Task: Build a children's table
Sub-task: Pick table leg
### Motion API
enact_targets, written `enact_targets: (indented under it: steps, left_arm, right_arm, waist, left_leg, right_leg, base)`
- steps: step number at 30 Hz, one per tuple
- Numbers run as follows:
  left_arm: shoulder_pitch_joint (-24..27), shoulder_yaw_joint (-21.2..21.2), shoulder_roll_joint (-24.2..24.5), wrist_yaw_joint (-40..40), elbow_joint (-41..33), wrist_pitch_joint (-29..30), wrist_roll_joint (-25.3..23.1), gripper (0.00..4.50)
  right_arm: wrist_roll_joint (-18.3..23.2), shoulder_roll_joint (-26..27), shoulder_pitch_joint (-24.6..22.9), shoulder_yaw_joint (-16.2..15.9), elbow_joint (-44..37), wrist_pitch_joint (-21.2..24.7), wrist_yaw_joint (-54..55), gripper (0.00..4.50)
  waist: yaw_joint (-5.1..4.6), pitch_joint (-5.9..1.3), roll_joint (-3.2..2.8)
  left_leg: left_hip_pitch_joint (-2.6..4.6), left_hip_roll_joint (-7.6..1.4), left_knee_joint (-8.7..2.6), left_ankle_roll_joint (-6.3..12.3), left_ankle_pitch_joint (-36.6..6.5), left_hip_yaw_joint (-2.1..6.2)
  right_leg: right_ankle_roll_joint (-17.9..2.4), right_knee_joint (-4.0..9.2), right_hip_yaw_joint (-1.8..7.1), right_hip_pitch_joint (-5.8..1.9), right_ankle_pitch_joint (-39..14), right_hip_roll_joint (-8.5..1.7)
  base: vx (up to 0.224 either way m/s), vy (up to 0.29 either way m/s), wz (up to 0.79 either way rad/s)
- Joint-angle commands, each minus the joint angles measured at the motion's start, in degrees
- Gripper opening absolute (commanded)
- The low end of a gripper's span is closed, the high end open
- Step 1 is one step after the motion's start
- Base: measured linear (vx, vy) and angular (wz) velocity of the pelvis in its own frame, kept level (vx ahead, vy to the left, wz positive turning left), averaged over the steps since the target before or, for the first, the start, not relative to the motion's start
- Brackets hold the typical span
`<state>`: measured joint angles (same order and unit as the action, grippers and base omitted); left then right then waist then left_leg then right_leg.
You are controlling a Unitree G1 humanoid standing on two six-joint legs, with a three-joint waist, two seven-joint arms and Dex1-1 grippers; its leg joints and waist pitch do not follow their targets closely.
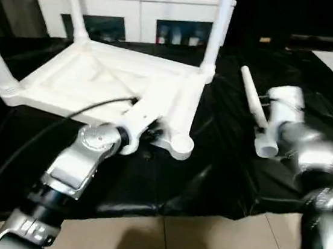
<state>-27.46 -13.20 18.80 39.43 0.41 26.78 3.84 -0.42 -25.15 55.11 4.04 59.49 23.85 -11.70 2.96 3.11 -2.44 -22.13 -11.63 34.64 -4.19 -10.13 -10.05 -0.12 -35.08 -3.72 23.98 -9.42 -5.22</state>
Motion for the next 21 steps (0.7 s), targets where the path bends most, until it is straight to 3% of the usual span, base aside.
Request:
enact_targets:
  steps: [1, 2, 3, 4, 6, 11, 17, 19, 21]
  left_arm:
    - [0.47, -0.69, 1.5, 3.38, -3.3, 0.97, 1.77, 1.07]
    - [0.61, -1.17, 2.06, 4.53, -4.58, 1.71, 2.32, 1.07]
    - [0.74, -1.6, 2.58, 5.47, -5.69, 2.4, 2.8, 1.07]
    - [0.85, -1.83, 2.89, 6.02, -6.26, 2.79, 3.03, 1.07]
    - [1.3, -2.62, 3.98, 7.77, -8.21, 4.45, 3.84, 1.07]
    - [2.08, -3.76, 5.68, 10.02, -10.6, 6.36, 4.7, 1.07]
    - [1.65, -3.71, 6.16, 10.75, -11.37, 8.03, 5.62, 1.07]
    - [1.58, -3.68, 6.23, 10.79, -11.52, 8.33, 5.65, 1.07]
    - [1.48, -3.63, 6.37, 10.56, -11.69, 8.69, 5.64, 1.07]
  right_arm:
    - [-0.7, -0.17, 2.15, -0.05, 4.28, 3.12, -1.09, 4.41]
    - [-0.97, -0.33, 2.85, -0.23, 5.85, 3.97, -1.62, 4.41]
    - [-1.25, -0.42, 3.41, -0.2, 7.15, 4.63, -1.77, 4.41]
    - [-1.51, -0.52, 3.61, -0.39, 7.78, 4.59, -1.55, 4.41]
    - [-1.63, -0.57, 3.9, -0.55, 9.7, 5.15, -1.77, 4.41]
    - [0.49, 0.19, 3.82, 1.14, 13.14, 8.09, -4.77, 4.41]
    - [1.14, 0.43, 3.08, 2.19, 15.08, 9.62, -6.33, 4.41]
    - [0.98, 0.41, 2.94, 2.15, 15.31, 9.72, -6.57, 4.08]
    - [1.09, 0.31, 2.72, 2.4, 15.59, 9.99, -6.94, 4.05]
  waist:
    - [-0.08, -4.28, 0.44]
    - [-0.14, -4.53, 0.85]
    - [-0.15, -4.31, 0.68]
    - [-0.25, -4.3, 1.03]
    - [-0.1, -4.31, 0.79]
    - [0.17, -4.29, 0.83]
    - [0.4, -4.17, 0.66]
    - [0.41, -4.21, 0.69]
    - [0.48, -4.28, 0.73]
  left_leg:
    - [0.78, -0.3, -3.43, 1.24, -12.44, -0.28]
    - [0.66, -0.39, -3.41, 1.26, -11.55, -0.11]
    - [0.65, -0.46, -3.52, 1.45, -11.71, -0.22]
    - [0.61, -0.49, -3.39, 1.45, -11.45, -0.33]
    - [0.66, -0.5, -3.37, 1.52, -10.89, -0.35]
    - [0.7, -0.63, -3.27, 1.75, -10.49, -0.56]
    - [0.85, -0.73, -3.31, 0.65, -12.36, -0.57]
    - [0.83, -0.68, -3.28, 0.42, -12.36, -0.55]
    - [0.78, -0.67, -3.26, 0.59, -11.66, -0.55]
  right_leg:
    - [-14.44, 3.55, 1.52, -3.34, -9.4, -1.74]
    - [-14.92, 3.02, 1.48, -3.61, -8.89, -1.91]
    - [-14.97, 3.34, 1.49, -3.4, -9.16, -1.88]
    - [-15.08, 3.32, 1.55, -3.43, -8.89, -1.89]
    - [-15.36, 3.21, 1.55, -3.32, -8.74, -1.91]
    - [-15.66, 2.98, 1.53, -3.32, -8.38, -1.79]
    - [-15.15, 3.19, 1.57, -3.13, -11.01, -1.89]
    - [-15.11, 3.17, 1.58, -3.13, -10.95, -1.88]
    - [-15.07, 3.07, 1.57, -3.19, -10.23, -1.84]
  base:
    - [0.0, 0.0, 0.0]
    - [0.0, 0.0, 0.0]
    - [0.0, 0.0, 0.0]
    - [0.0, 0.0, 0.0]
    - [0.0, 0.0, 0.0]
    - [0.0, 0.0, 0.0]
    - [0.0, 0.0, 0.0]
    - [0.0, 0.0, 0.0]
    - [0.0, 0.0, 0.0]
